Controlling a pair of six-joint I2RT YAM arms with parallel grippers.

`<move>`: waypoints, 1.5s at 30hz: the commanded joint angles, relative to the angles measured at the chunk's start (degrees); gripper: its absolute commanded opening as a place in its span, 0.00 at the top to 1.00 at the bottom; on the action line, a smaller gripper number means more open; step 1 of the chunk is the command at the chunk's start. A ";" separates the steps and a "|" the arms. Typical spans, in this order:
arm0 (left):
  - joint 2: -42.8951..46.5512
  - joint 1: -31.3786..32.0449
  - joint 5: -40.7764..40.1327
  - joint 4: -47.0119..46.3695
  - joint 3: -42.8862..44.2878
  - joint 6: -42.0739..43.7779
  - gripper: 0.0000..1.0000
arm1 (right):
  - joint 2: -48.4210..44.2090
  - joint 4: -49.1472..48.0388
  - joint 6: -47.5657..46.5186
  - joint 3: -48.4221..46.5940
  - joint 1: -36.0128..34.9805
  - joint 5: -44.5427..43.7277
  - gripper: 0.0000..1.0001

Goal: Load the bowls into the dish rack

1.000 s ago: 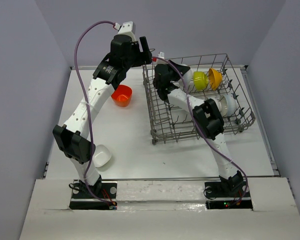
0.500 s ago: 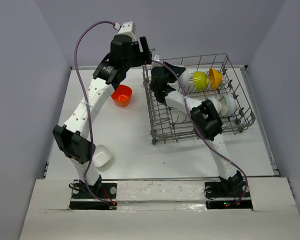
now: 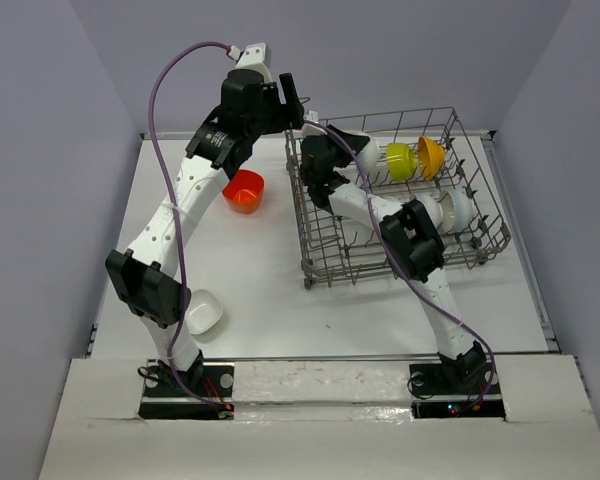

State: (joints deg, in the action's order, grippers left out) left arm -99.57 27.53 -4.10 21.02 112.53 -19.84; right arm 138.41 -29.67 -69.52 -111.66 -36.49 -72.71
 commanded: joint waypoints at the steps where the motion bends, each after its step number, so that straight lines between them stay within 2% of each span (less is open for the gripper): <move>1: 1.40 -0.02 0.67 -1.15 2.25 0.50 0.16 | 3.45 5.06 3.86 3.64 -0.69 2.04 0.70; 11: 1.48 -0.02 0.58 -1.06 2.43 0.50 0.16 | 3.27 9.36 8.60 3.64 -1.74 2.92 0.66; 26: 1.57 -0.02 0.58 -1.24 2.43 0.50 0.16 | 3.45 10.77 10.98 4.08 -3.32 4.06 0.59; 33: 1.57 -0.11 0.58 -1.24 2.52 0.41 0.16 | 2.92 15.52 15.81 3.38 -3.85 5.64 0.57; 45: 1.75 -0.02 0.58 -1.33 2.43 0.41 0.16 | 2.39 27.81 26.44 -0.66 -4.91 9.95 0.50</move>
State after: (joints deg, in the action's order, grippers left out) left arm -99.57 27.53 -4.12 20.99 112.53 -19.84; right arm 137.27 -13.10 -52.25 -113.01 -36.97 -71.59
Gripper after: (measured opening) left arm 0.840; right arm 0.507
